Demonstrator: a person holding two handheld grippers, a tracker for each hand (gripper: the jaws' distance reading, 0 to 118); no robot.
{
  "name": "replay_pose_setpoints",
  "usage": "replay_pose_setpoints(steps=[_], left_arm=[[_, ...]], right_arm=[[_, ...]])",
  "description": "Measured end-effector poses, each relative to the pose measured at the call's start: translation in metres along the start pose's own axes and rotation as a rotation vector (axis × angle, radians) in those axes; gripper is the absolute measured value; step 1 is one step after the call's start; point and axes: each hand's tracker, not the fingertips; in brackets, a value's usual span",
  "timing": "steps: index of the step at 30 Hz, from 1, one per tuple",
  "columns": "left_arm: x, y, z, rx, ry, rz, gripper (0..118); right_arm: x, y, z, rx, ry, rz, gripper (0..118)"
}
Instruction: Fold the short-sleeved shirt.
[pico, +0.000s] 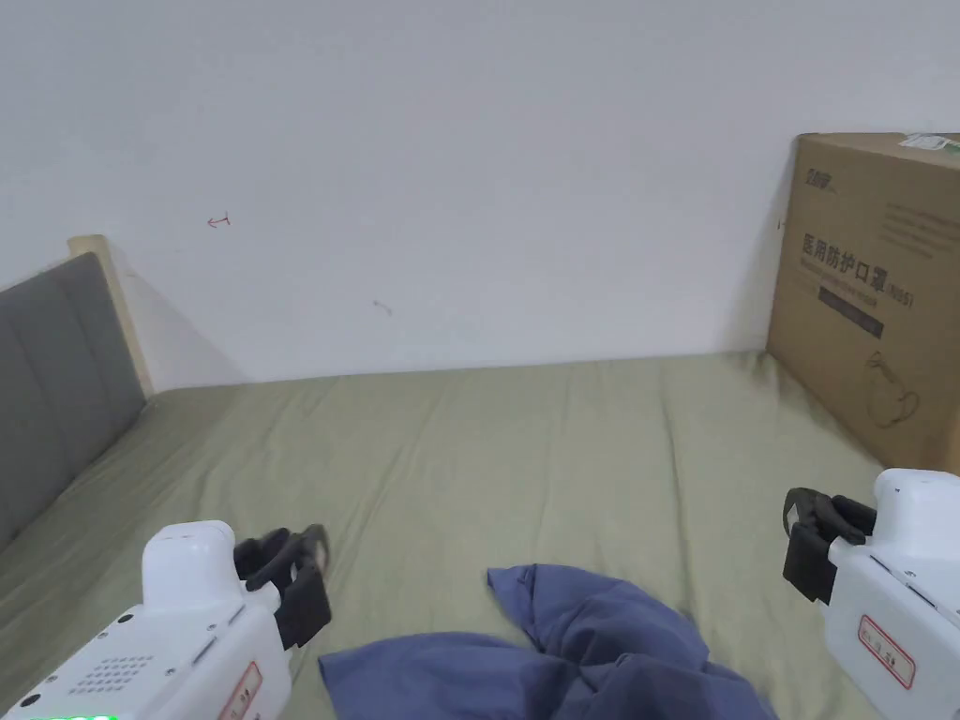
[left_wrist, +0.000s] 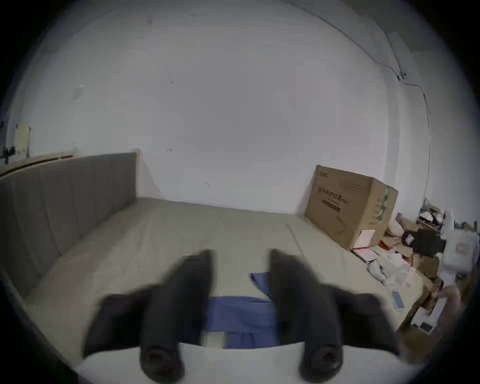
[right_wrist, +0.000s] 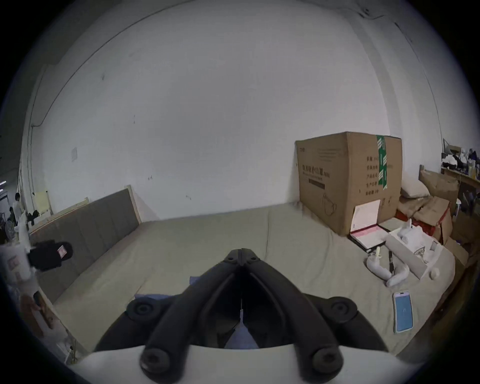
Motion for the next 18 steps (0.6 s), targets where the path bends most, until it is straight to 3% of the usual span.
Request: replay_pose_setpoints(steps=[1,5,12,15,17,18], left_arm=[[0.002,-0.003,0.003,-0.021,0.050,-0.025,0],[-0.001,-0.012,0.009,-0.021,0.018,0.054,0],[-0.006,0.004,-0.011,-0.041,0.060,0.025,0],[-0.024,0.014,-0.079,-0.371,0.004,0.095,0],[-0.046,-0.010,-0.134,-0.661,-0.067,0.241,0],[-0.051,-0.022,-0.153,-0.701,-0.085,0.298,0]], right_arm=[[-0.003,0.000,0.000,0.005,-0.004,-0.002,0],[-0.011,-0.001,-0.002,-0.003,-0.004,-0.023,0],[-0.017,-0.002,-0.007,-0.033,0.018,-0.007,0],[-0.018,-0.001,-0.016,-0.057,0.035,0.008,0],[-0.017,-0.002,-0.025,-0.096,0.046,0.021,0],[-0.017,-0.004,-0.029,-0.106,0.047,0.025,0]])
